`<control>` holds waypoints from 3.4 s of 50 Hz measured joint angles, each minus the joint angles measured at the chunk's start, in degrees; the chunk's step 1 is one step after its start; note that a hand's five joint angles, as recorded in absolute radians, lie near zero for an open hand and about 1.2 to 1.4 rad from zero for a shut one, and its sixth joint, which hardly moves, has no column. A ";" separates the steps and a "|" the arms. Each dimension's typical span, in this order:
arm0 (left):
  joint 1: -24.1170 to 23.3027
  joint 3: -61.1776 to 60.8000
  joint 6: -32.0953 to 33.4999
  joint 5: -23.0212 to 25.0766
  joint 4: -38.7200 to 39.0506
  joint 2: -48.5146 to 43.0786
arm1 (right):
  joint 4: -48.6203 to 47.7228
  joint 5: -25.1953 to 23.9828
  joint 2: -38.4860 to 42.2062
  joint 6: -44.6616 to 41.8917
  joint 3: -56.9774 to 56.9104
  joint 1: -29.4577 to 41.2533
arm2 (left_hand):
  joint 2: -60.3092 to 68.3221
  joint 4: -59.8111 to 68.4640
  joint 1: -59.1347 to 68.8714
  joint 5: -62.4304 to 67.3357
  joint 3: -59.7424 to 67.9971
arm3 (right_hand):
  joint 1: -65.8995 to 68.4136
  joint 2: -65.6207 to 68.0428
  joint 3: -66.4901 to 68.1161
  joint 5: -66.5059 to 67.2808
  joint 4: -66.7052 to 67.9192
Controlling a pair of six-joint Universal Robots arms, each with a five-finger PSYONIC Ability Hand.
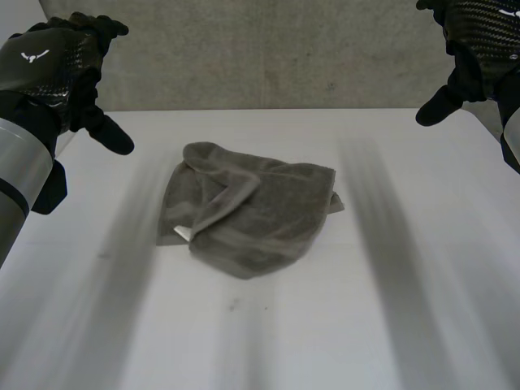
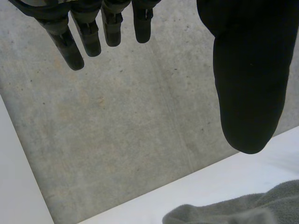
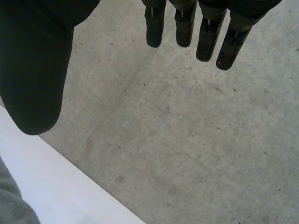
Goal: Fold the towel.
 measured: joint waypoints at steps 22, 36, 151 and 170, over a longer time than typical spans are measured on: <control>0.96 1.30 0.40 0.58 3.53 -9.45 | 0.67 -8.24 12.00 -0.82 -1.08 1.37 | 0.00 0.00 -0.02 0.00 0.00 | 0.00 0.00 0.00 0.00 0.00; 8.76 0.48 0.65 6.29 3.63 -17.92 | 0.88 -10.72 38.90 18.32 -18.51 6.89 | 0.00 0.00 -0.02 0.00 0.00 | 0.00 0.00 0.00 0.00 0.00; 16.48 -12.64 -8.64 29.96 13.28 -21.29 | 20.14 -16.58 11.37 -6.09 -28.65 7.81 | 0.00 -0.01 -0.01 0.00 0.02 | 43.92 53.29 55.63 52.61 54.89; 13.51 -5.13 1.41 28.90 13.94 -35.32 | 20.09 -15.99 8.08 -5.34 -31.50 7.57 | 1.33 1.10 0.70 0.00 1.33 | 43.92 53.29 55.63 52.62 54.89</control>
